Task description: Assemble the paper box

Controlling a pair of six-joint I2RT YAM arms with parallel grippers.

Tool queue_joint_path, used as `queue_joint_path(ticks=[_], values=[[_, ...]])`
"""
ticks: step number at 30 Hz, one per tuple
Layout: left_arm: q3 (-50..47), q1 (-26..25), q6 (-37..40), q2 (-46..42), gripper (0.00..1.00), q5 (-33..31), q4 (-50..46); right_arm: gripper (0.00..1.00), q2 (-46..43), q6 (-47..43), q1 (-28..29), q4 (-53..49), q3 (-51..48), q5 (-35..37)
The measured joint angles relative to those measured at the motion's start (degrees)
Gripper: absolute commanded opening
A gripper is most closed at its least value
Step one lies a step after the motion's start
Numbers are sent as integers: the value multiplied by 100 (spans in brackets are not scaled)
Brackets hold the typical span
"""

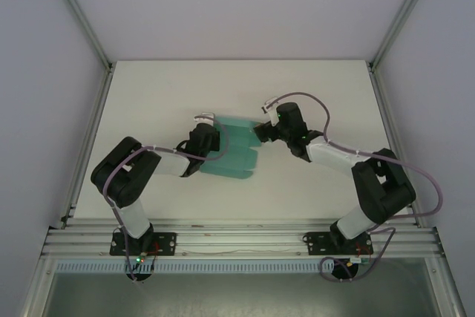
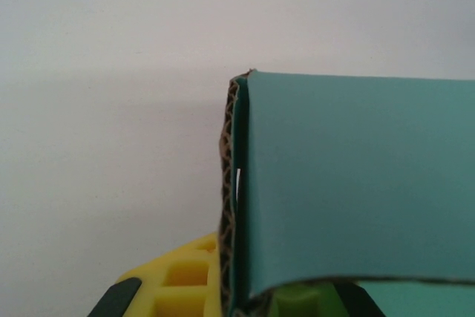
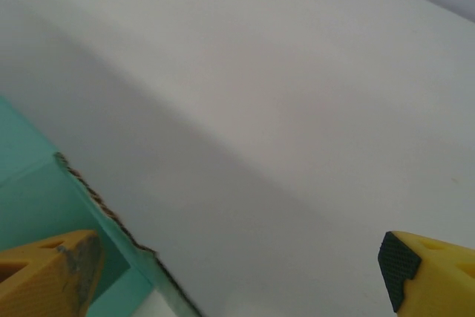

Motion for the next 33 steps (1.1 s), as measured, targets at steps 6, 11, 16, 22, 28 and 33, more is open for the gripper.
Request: queue_joint_path(ticks=[6, 11, 16, 22, 28, 33], values=[[111, 0, -24, 33, 0, 103, -127, 96, 245, 345, 55, 496, -74, -129], [114, 9, -173, 35, 0, 136, -129, 99, 404, 1001, 304, 1576, -387, 387], [114, 37, -437, 35, 0, 177, -129, 100, 680, 1274, 881, 2380, -479, 1362], [96, 26, -649, -66, 0, 243, -223, 100, 442, 1648, 1075, 2785, -931, 2116], [48, 26, -892, -629, 0, 227, -739, 100, -918, 2232, 1054, 1744, -1263, 2697], [48, 26, -1067, -1200, 0, 210, -1047, 100, -1784, 2879, 874, 713, -1447, 2717]])
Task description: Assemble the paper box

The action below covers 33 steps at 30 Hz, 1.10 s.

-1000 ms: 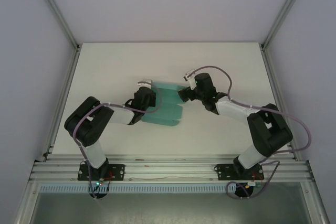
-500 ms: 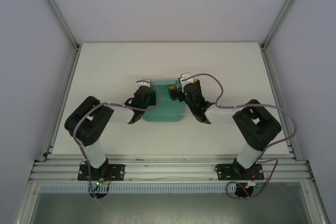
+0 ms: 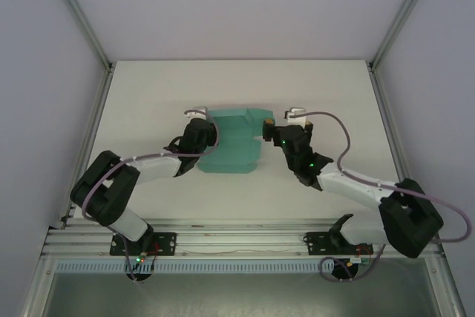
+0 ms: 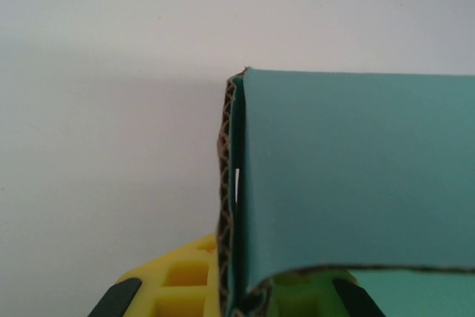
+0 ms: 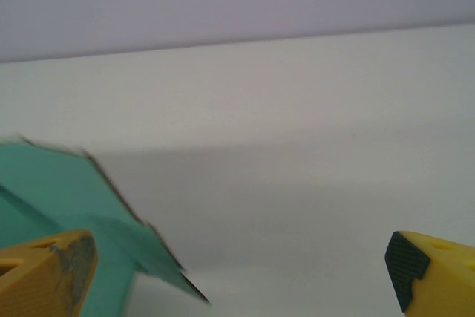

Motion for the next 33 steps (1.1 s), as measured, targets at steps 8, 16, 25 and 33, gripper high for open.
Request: queue_joint_path(ticks=[8, 16, 25, 33], values=[[20, 0, -162, -350, 0, 4, -662, 100, -68, 474, -129, -522, -411, -382], [20, 0, -280, -385, 0, 50, -813, 100, 529, 304, -140, -133, -13, -555], [20, 0, -356, -385, 0, 85, -949, 100, 905, 144, -140, 114, 251, -734], [22, 0, -420, -385, 0, 66, -1045, 100, 680, 129, -214, -208, 90, -741]])
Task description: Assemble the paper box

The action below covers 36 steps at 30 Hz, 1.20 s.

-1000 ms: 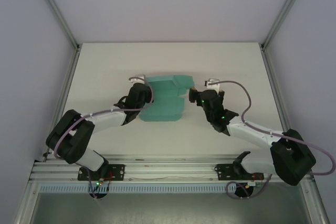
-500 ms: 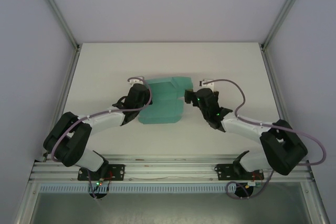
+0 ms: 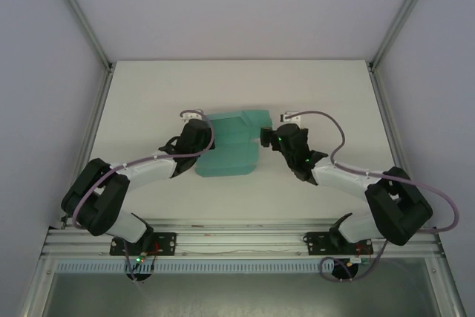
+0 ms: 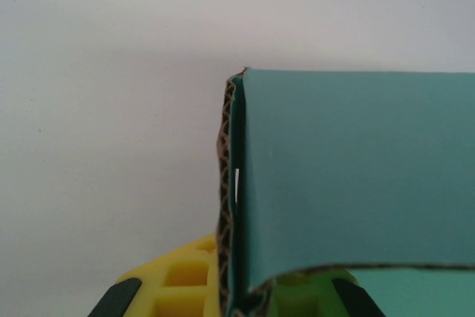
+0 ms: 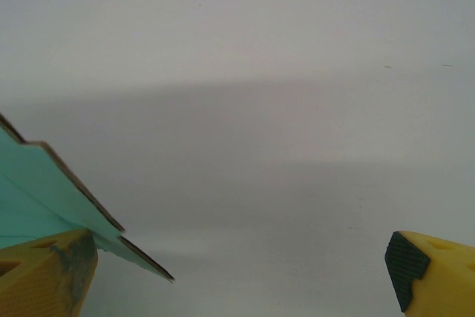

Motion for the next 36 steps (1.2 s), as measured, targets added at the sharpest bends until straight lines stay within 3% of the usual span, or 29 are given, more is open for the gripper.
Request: queue_joint_path(ticks=[10, 23, 29, 36], values=[[0, 0, 4, 0, 0, 22, -2, 100, 345, 15, -15, 111, -120, -219], [0, 0, -22, 0, 0, 111, 33, 100, 1248, -466, 37, 485, 964, -876], [0, 13, -20, 0, 0, 57, -42, 100, 1834, -824, 459, 581, 1246, -623], [0, 11, -17, 0, 0, 44, -72, 100, 1403, -826, 516, 656, 905, -245]])
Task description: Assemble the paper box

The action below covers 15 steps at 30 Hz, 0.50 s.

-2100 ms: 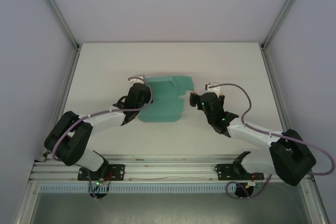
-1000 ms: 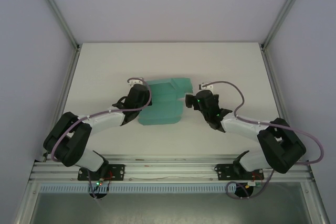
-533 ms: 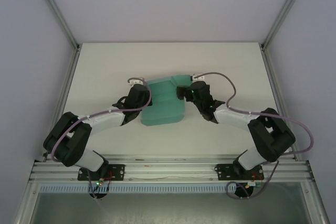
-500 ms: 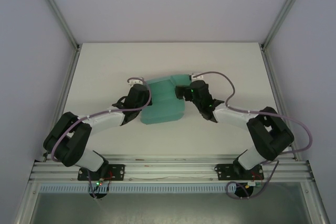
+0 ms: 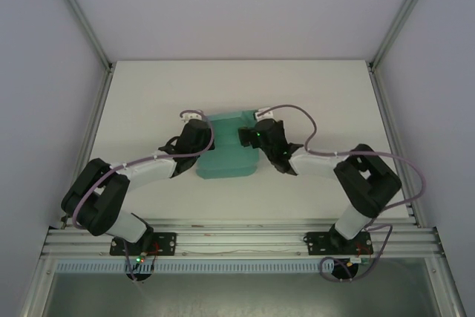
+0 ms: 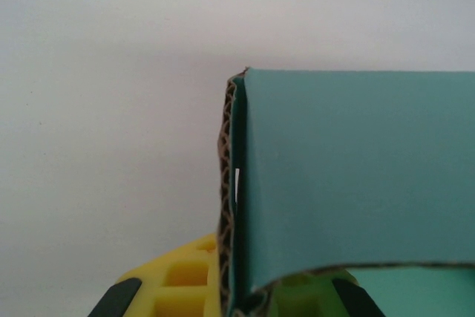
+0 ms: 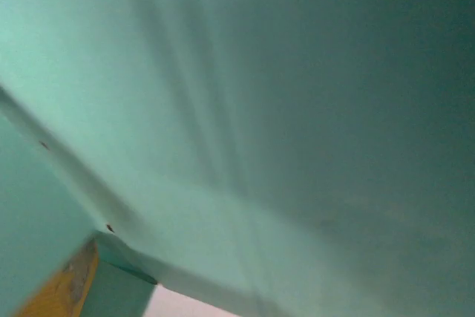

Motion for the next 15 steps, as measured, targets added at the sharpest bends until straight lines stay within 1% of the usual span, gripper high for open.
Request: queue_joint_path(ticks=[5, 8, 10, 12, 14, 15], values=[[0, 0, 33, 0, 0, 0, 0, 100, -1255, 63, -68, -417, -732, 105], [-2, 7, 142, 0, 0, 20, 0, 100, -2218, 66, -404, -647, -1213, -109], [-2, 20, 212, 0, 0, 26, 0, 100, -2745, 66, -920, -758, -1475, -538], [-2, 50, 304, 0, 0, 52, 2, 100, -3156, 107, -1703, -859, -1657, -1224], [-2, 81, 398, 0, 0, 79, 2, 98, -3346, 116, -2398, -997, -1685, -1886], [-2, 87, 435, 0, 0, 85, 2, 97, -3368, 103, -2651, -1084, -1646, -2240]])
